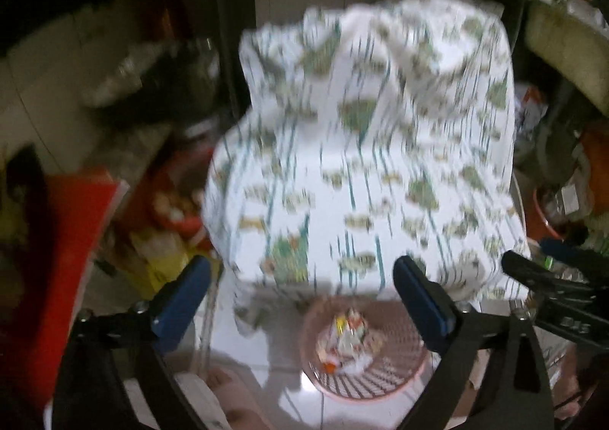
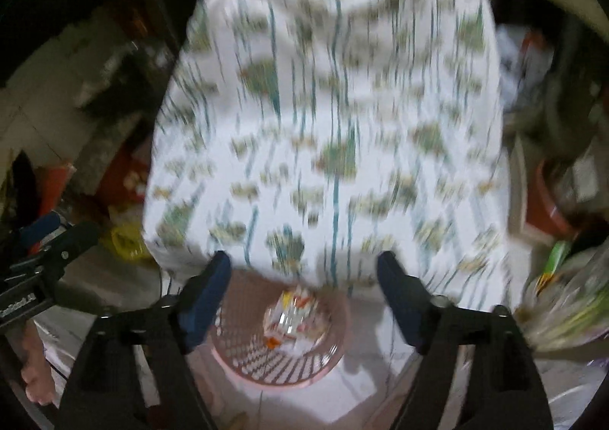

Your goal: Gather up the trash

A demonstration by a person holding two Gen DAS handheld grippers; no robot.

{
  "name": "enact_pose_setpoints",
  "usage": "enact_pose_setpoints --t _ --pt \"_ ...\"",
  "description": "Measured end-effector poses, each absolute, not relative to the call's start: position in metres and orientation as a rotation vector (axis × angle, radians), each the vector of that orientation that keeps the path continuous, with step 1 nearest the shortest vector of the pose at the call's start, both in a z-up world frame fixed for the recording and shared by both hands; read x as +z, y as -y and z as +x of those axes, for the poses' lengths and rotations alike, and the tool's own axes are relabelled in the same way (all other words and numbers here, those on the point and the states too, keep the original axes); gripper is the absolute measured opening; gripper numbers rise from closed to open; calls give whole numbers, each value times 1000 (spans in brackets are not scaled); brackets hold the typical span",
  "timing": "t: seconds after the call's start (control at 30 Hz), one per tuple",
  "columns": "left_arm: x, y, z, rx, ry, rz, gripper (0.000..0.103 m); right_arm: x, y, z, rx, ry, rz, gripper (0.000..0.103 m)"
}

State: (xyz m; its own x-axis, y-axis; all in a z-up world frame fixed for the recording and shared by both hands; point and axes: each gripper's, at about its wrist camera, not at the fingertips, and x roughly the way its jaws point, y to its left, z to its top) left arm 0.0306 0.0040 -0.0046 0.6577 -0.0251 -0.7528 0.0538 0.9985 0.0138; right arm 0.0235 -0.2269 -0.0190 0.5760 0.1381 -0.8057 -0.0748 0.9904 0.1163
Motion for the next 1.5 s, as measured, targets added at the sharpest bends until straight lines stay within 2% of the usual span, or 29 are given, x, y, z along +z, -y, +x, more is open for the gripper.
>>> enact_pose_setpoints --t 0.07,0.17,0.47,0.8,1.5 --pt "8 -5 26 -34 -807 38 101 2 227 15 127 -893 52 88" --pt "25 -4 17 -24 -719 35 103 21 233 2 136 -848 58 103" --pt "39 -5 4 0 -572 22 103 36 261 -28 10 -625 131 103" --pt "34 3 5 8 -557 57 103 21 252 -28 -9 -655 23 103" --pt "28 11 7 -30 -570 59 103 13 261 -27 -47 -673 61 103"
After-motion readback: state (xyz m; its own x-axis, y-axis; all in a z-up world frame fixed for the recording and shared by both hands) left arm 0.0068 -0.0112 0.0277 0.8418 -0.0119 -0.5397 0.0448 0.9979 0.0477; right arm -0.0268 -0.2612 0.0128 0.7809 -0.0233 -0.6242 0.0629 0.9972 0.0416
